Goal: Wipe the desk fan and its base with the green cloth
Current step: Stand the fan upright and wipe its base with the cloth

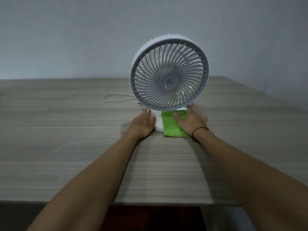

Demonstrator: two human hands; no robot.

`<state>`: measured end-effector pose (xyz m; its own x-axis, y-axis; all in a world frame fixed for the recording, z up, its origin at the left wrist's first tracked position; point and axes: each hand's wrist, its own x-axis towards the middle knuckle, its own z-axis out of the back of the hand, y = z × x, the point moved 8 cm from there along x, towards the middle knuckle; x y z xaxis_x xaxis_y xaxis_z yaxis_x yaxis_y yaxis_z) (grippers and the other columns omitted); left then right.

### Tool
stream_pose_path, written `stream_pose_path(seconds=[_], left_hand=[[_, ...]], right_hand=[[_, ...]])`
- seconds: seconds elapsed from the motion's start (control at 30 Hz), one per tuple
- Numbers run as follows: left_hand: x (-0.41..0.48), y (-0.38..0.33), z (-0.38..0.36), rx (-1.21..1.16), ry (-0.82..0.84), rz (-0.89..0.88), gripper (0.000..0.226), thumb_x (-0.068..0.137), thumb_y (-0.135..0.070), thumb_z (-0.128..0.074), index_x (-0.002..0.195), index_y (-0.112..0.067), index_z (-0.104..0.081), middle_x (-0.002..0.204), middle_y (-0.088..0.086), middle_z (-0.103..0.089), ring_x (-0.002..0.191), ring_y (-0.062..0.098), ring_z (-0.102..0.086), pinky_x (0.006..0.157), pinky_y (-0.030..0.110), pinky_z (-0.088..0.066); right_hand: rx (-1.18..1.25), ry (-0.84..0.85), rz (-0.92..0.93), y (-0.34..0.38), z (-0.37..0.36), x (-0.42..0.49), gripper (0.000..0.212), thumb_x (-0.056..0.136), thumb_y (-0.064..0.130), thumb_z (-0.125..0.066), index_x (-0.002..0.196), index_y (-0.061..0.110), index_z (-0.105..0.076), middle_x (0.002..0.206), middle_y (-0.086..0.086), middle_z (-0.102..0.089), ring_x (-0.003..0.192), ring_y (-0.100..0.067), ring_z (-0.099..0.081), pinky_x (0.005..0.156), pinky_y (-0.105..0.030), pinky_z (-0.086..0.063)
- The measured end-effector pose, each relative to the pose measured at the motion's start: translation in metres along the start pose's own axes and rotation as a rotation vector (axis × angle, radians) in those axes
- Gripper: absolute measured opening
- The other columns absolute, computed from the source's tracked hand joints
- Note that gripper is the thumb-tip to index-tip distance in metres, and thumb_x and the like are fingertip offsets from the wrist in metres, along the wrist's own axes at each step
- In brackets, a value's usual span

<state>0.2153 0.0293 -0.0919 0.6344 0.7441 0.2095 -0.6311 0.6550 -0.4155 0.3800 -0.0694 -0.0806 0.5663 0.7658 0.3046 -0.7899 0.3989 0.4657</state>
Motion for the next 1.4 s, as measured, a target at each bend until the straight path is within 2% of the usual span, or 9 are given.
stream_pose_path(seconds=[0.17, 0.27, 0.43, 0.67, 0.87, 1.07, 1.17, 1.27, 1.4], left_hand=[[0.002, 0.004, -0.007, 0.046, 0.023, 0.017, 0.056, 0.1, -0.04, -0.019, 0.149, -0.013, -0.021, 0.162, 0.007, -0.008, 0.148, 0.022, -0.017, 0.12, 0.04, -0.018], [0.003, 0.006, -0.008, 0.049, 0.026, 0.02, 0.057, 0.1, -0.04, -0.02, 0.149, -0.013, -0.021, 0.162, 0.007, -0.011, 0.149, 0.018, -0.013, 0.121, 0.038, -0.014], [0.004, 0.003, -0.007, 0.027, 0.026, -0.017, 0.053, 0.1, -0.036, -0.021, 0.145, -0.01, -0.03, 0.16, 0.008, -0.017, 0.148, 0.018, -0.014, 0.12, 0.038, -0.016], [0.004, 0.001, -0.007, 0.024, 0.011, -0.02, 0.05, 0.1, -0.034, -0.023, 0.139, -0.006, -0.035, 0.156, 0.01, -0.025, 0.146, 0.02, -0.022, 0.116, 0.036, -0.019], [0.003, 0.0, -0.007, 0.013, 0.019, -0.008, 0.05, 0.101, -0.033, -0.024, 0.141, -0.004, -0.033, 0.157, 0.013, -0.023, 0.148, 0.022, -0.015, 0.118, 0.034, -0.014], [0.002, 0.001, -0.003, 0.0, 0.018, -0.023, 0.051, 0.101, -0.031, -0.025, 0.142, -0.003, -0.035, 0.156, 0.014, -0.026, 0.147, 0.024, -0.019, 0.117, 0.029, -0.011], [0.001, 0.002, -0.003, 0.008, 0.019, -0.012, 0.051, 0.1, -0.034, -0.024, 0.14, -0.006, -0.037, 0.155, 0.012, -0.028, 0.145, 0.021, -0.024, 0.115, 0.032, -0.018], [0.001, 0.003, -0.004, 0.019, 0.014, -0.014, 0.051, 0.1, -0.035, -0.023, 0.141, -0.007, -0.036, 0.156, 0.01, -0.027, 0.144, 0.019, -0.024, 0.114, 0.031, -0.019], [0.005, 0.004, -0.007, 0.011, 0.005, -0.006, 0.048, 0.1, -0.034, -0.024, 0.136, -0.005, -0.039, 0.152, 0.012, -0.032, 0.141, 0.019, -0.03, 0.112, 0.031, -0.022]], right_hand=[[-0.09, 0.264, 0.122, 0.016, -0.026, -0.003, 0.073, 0.085, 0.07, -0.029, 0.146, 0.031, -0.03, 0.16, 0.006, -0.02, 0.149, -0.022, -0.011, 0.121, -0.048, -0.01], [0.003, 0.256, 0.15, 0.006, -0.02, 0.001, 0.054, 0.094, 0.053, -0.036, 0.142, 0.029, -0.04, 0.157, 0.006, -0.028, 0.147, -0.02, -0.021, 0.121, -0.042, -0.016], [0.117, 0.139, -0.01, -0.03, 0.003, 0.015, 0.042, 0.096, 0.031, -0.041, 0.133, 0.015, -0.054, 0.143, -0.011, -0.051, 0.13, -0.029, -0.048, 0.11, -0.034, -0.036], [-0.049, 0.209, -0.025, 0.004, -0.019, 0.016, 0.058, 0.096, 0.046, -0.03, 0.147, 0.019, -0.033, 0.159, -0.002, -0.024, 0.147, -0.024, -0.02, 0.119, -0.045, -0.019], [-0.144, 0.18, 0.123, 0.035, -0.023, -0.008, 0.053, 0.093, 0.052, -0.033, 0.14, 0.029, -0.044, 0.151, -0.004, -0.04, 0.141, -0.025, -0.033, 0.118, -0.043, -0.021], [0.031, 0.191, 0.343, 0.028, -0.015, -0.027, 0.048, 0.096, 0.042, -0.041, 0.139, 0.022, -0.046, 0.151, 0.001, -0.041, 0.144, -0.017, -0.029, 0.12, -0.035, -0.014], [0.081, 0.208, 0.181, -0.009, -0.007, -0.007, 0.05, 0.098, 0.04, -0.037, 0.143, 0.018, -0.04, 0.156, -0.001, -0.031, 0.146, -0.019, -0.022, 0.121, -0.033, -0.013], [-0.017, 0.231, 0.008, -0.033, -0.01, 0.018, 0.054, 0.099, 0.041, -0.026, 0.147, 0.017, -0.03, 0.16, -0.007, -0.02, 0.148, -0.026, -0.015, 0.122, -0.043, -0.011], [-0.04, 0.258, -0.114, -0.028, -0.014, 0.037, 0.059, 0.098, 0.04, -0.023, 0.149, 0.012, -0.023, 0.159, -0.01, -0.02, 0.146, -0.029, -0.021, 0.12, -0.044, -0.016]])
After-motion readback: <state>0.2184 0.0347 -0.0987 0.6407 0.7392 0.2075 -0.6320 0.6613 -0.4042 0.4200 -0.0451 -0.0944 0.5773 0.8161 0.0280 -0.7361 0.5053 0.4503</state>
